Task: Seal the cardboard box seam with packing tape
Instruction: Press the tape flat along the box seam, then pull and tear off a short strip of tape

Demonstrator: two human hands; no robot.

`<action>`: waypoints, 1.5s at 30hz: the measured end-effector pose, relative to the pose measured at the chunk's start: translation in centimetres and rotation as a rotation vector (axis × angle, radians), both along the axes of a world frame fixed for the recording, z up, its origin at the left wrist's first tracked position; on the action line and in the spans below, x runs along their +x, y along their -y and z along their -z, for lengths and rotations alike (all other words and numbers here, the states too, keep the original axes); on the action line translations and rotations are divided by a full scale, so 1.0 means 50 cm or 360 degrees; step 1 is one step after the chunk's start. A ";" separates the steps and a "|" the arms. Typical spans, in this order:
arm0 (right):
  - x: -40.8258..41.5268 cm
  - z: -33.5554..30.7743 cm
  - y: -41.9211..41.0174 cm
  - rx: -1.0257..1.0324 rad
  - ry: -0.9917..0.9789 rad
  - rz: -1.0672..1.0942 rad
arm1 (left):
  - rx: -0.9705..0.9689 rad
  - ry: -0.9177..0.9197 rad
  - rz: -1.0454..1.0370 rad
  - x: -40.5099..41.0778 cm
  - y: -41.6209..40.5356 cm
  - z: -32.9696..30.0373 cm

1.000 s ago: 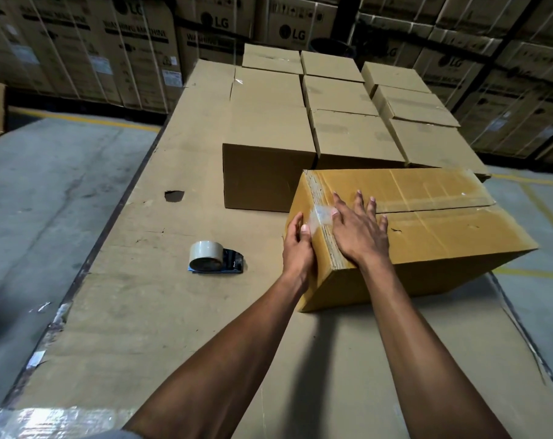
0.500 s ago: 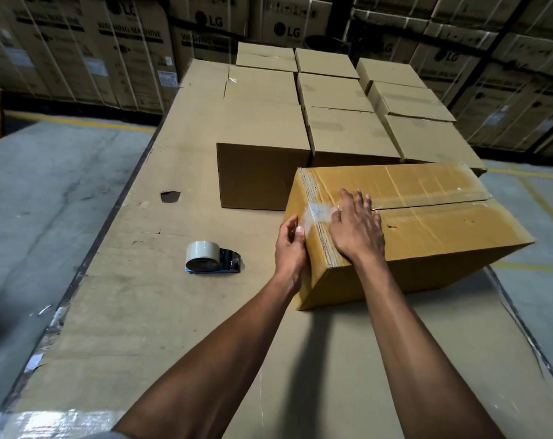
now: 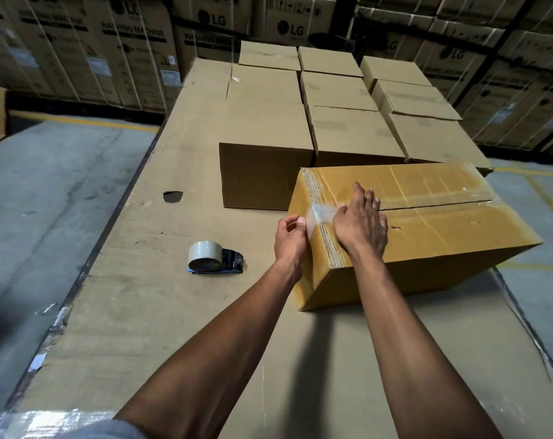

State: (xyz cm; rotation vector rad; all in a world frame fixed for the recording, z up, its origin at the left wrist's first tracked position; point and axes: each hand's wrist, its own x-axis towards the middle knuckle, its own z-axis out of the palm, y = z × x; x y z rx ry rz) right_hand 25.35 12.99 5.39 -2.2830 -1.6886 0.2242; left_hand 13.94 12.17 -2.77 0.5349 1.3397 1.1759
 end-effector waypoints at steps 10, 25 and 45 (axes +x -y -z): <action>-0.004 0.003 0.003 -0.0027 0.0028 0.0001 | 0.0001 0.0035 -0.0031 0.012 -0.007 -0.001; 0.010 -0.004 0.030 -0.0064 -0.0019 -0.0321 | 0.0240 0.0118 0.0252 -0.010 0.065 -0.006; -0.190 0.003 0.081 0.0625 -0.0095 -0.0813 | 0.0558 -0.1265 0.0328 -0.320 0.060 -0.016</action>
